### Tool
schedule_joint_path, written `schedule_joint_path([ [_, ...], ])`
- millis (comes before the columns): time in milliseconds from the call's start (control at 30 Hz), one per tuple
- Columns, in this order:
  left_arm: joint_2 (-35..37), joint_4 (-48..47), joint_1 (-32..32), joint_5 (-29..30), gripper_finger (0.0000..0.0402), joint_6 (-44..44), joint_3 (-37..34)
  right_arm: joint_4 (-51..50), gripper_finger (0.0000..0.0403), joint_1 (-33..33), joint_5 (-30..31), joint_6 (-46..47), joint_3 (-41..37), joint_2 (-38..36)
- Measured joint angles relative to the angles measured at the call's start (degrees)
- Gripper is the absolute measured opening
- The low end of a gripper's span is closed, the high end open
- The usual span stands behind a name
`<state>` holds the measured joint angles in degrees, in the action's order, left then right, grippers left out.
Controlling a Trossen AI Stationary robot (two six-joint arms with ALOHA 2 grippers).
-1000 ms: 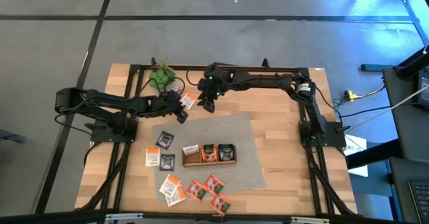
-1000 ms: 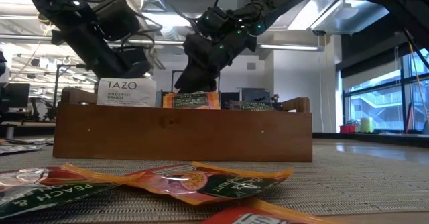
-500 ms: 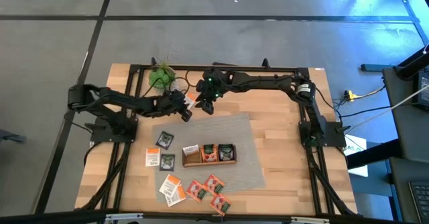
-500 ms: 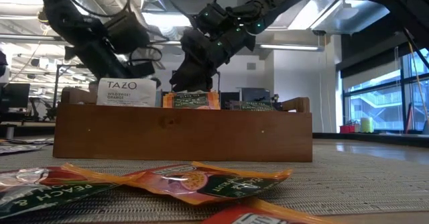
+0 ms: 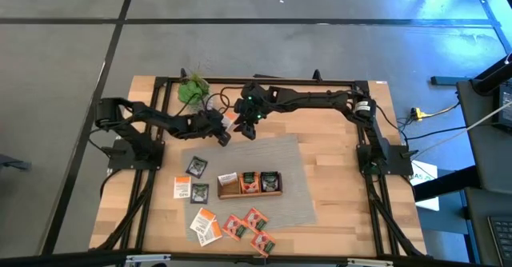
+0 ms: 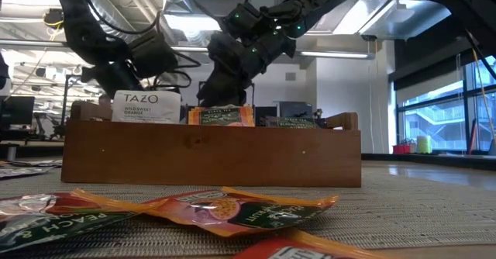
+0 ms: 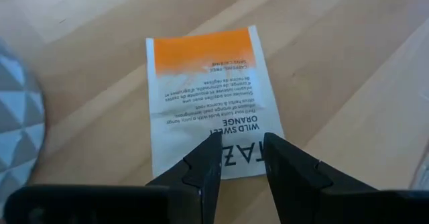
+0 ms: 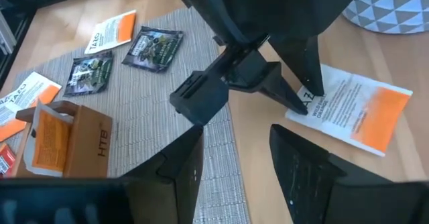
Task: Pick & Place Tea
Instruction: Put the white tea bag into the left section of the wooden organizer
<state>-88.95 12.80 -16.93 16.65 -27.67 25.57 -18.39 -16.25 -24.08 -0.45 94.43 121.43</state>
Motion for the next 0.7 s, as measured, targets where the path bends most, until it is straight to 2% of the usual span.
schedule_joint_path([
  [267, 0.13, -0.70, 2.81, -5.89, 0.0111, -0.07, -0.01, -4.52, 0.0173, 0.00, 0.02, -1.63, 0.00, -0.02],
  [500, 0.11, -0.98, 5.85, -6.45, 0.0107, 1.52, -0.07, -13.42, 0.0173, 0.00, 0.48, 3.32, -0.09, 0.83],
  [600, 0.07, -1.05, 6.94, -6.74, 0.0109, 4.10, -0.12, -11.94, 0.0173, 0.19, 2.42, 6.36, -0.09, 2.55],
  [700, 0.04, -1.04, 7.62, -6.76, 0.0111, 4.88, -0.13, -9.90, 0.0173, 0.73, 3.80, 4.76, -0.09, 4.69],
])
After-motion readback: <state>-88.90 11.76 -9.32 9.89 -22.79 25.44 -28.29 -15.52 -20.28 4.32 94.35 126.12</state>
